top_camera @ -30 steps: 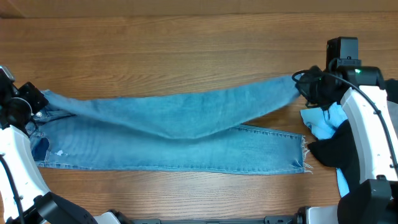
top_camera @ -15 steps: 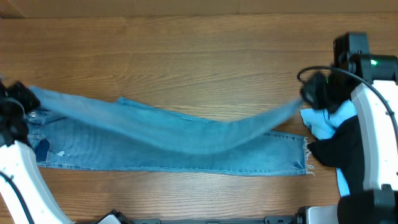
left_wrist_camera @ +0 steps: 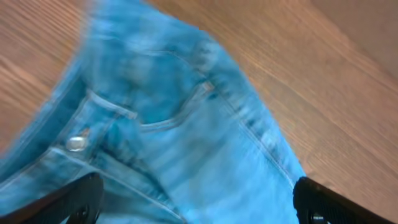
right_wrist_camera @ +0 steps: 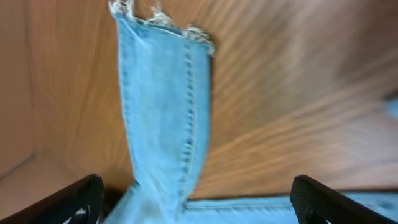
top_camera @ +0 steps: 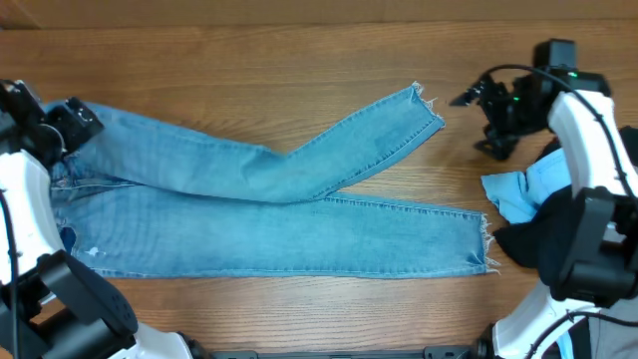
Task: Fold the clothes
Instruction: 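Lift the top leg with the right gripper and swing it upward, then spread the jeans flat, pulling the upper leg hem rightward with the right gripper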
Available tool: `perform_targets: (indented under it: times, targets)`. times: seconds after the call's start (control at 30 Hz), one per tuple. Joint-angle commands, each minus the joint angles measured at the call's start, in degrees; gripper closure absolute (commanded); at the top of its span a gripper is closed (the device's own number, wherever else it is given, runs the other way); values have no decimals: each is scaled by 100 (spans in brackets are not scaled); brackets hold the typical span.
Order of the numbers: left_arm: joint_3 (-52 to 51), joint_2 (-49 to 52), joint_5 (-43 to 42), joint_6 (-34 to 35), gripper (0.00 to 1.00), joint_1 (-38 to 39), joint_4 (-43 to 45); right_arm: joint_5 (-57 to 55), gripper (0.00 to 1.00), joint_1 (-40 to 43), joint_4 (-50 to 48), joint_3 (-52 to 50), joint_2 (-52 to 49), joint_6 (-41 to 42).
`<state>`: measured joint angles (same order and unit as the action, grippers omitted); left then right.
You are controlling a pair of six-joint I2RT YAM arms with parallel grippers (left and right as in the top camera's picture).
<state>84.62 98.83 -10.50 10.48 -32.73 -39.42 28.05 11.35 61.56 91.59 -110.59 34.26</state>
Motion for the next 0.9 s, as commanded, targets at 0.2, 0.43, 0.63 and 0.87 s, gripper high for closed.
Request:
perform_targets:
  times: [0.2,0.43,0.63,0.87]
  targets:
    - [1086,-866,-286,-815,2,-35,-1436,-424,59,11,267,26,249,-1893]
    - [1252,-1436,-1467,-883,47,-35,-2162,-1440,88,-595,-1165,-431,-4,-1882]
    - [1252,-1906,-1937,-883,41,-35,-2771,-1432,87,-874,-2540,-610,-962,-1749]
    - [1252,-1945,-1912,-1036,38,-35,-3333,-1563,93,-870,-2914,-610,-1790,-1624]
